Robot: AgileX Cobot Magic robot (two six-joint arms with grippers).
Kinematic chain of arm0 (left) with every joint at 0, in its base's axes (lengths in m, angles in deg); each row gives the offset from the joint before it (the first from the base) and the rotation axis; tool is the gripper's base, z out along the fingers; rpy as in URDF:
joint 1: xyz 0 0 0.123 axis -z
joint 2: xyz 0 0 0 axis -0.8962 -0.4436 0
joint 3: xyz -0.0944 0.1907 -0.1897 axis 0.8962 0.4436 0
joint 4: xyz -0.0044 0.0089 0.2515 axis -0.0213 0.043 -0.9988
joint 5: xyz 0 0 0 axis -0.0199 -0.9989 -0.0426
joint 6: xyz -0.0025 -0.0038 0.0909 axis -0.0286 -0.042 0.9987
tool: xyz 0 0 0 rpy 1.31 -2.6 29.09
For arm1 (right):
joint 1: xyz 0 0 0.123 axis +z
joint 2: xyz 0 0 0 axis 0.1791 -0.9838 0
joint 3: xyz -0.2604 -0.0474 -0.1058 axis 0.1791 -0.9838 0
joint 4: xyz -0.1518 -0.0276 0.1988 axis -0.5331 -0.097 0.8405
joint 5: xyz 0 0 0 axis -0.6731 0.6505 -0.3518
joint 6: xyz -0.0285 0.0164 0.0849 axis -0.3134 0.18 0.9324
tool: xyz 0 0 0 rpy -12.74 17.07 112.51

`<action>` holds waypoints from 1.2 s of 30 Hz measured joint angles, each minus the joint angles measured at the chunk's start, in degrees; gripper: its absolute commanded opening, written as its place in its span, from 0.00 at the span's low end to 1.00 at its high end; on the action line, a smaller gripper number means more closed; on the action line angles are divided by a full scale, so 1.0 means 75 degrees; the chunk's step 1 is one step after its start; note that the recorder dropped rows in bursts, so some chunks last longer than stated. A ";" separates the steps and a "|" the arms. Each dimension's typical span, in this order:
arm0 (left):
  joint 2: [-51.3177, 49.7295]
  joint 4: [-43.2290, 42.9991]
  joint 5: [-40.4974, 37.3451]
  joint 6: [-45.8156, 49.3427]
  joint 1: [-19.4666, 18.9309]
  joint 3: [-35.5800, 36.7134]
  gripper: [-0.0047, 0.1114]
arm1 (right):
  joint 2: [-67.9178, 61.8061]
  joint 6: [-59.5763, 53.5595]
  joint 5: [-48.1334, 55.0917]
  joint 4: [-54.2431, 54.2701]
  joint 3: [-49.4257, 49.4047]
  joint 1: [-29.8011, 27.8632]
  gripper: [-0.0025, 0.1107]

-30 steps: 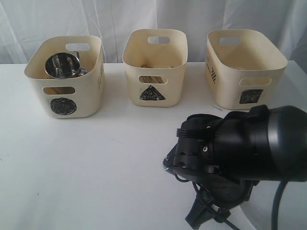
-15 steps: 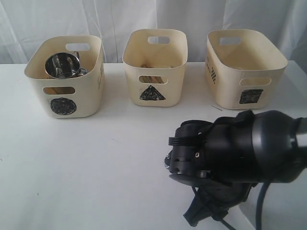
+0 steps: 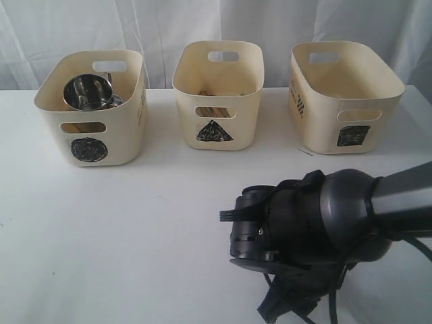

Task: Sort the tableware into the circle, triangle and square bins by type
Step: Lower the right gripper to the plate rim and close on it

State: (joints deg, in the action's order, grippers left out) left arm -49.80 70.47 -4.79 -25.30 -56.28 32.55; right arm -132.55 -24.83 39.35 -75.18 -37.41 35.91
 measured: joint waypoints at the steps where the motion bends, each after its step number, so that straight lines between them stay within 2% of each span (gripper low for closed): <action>1: 0.0000 0.0000 0.0000 0.0000 0.0000 0.0000 0.41 | -0.0019 0.0022 0.0000 -0.0033 0.0000 0.0000 0.53; 19: 0.0000 0.0000 0.0000 0.0000 0.0000 0.0000 0.41 | -0.0240 0.0083 -0.0004 -0.0304 0.0000 -0.0525 0.53; 36: 0.0000 0.0000 0.0000 0.0000 0.0000 0.0000 0.41 | -0.0674 0.0097 0.0193 -0.0509 0.0018 -0.0578 0.53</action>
State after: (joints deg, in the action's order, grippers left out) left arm -49.80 70.47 -4.79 -25.30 -56.28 32.55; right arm -137.61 -24.10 40.80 -79.00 -37.28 31.58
